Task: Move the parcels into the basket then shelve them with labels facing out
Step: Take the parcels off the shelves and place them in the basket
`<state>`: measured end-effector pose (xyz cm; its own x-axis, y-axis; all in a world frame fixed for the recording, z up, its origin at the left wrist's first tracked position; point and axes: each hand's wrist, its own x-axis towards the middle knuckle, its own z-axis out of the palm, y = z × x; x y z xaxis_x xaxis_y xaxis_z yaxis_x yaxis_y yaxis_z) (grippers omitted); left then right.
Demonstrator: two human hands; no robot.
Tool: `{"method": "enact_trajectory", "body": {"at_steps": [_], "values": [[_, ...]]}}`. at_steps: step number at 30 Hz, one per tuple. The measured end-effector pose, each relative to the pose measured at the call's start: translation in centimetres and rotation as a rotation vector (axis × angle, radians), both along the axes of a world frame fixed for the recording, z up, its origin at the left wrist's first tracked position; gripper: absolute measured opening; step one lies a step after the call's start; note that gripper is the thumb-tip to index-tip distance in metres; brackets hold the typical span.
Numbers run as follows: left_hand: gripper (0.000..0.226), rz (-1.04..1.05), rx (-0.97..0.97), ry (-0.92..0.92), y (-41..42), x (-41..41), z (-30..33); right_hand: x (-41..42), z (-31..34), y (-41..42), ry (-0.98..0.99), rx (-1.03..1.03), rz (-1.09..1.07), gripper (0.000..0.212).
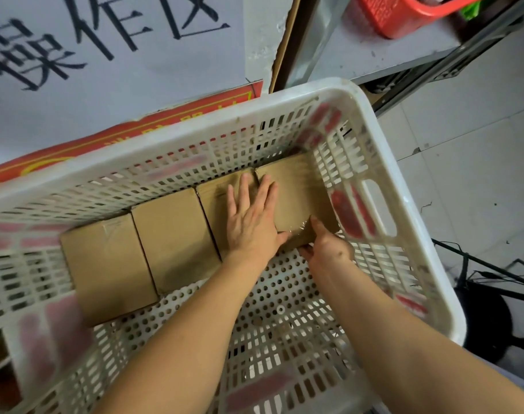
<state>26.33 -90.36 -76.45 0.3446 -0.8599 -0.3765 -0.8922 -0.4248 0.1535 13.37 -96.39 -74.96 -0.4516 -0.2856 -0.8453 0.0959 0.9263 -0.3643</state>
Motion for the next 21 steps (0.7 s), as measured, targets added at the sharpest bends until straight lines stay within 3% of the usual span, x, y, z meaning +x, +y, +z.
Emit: {"method": "enact_trajectory", "body": {"at_steps": [5,9,13,16,21], "values": [[0.125,0.029,0.085,0.051,-2.3,1.2,-0.5,0.0,-1.2,-1.1,0.045,-0.029,0.083,0.058],[0.12,0.023,0.097,0.09,-0.9,1.1,0.0,-0.6,0.2,0.2,-0.031,-0.031,0.295,0.036],[0.094,0.059,-0.017,0.122,1.8,2.2,3.7,-0.2,3.6,2.3,0.154,-0.002,0.704,0.044],[0.076,0.119,-0.05,0.21,4.8,2.4,7.3,0.0,7.2,4.5,0.146,-0.167,0.965,0.053],[0.054,0.186,-0.15,0.205,10.8,3.8,16.5,2.8,18.5,7.4,0.134,-0.478,1.506,0.045]]}}
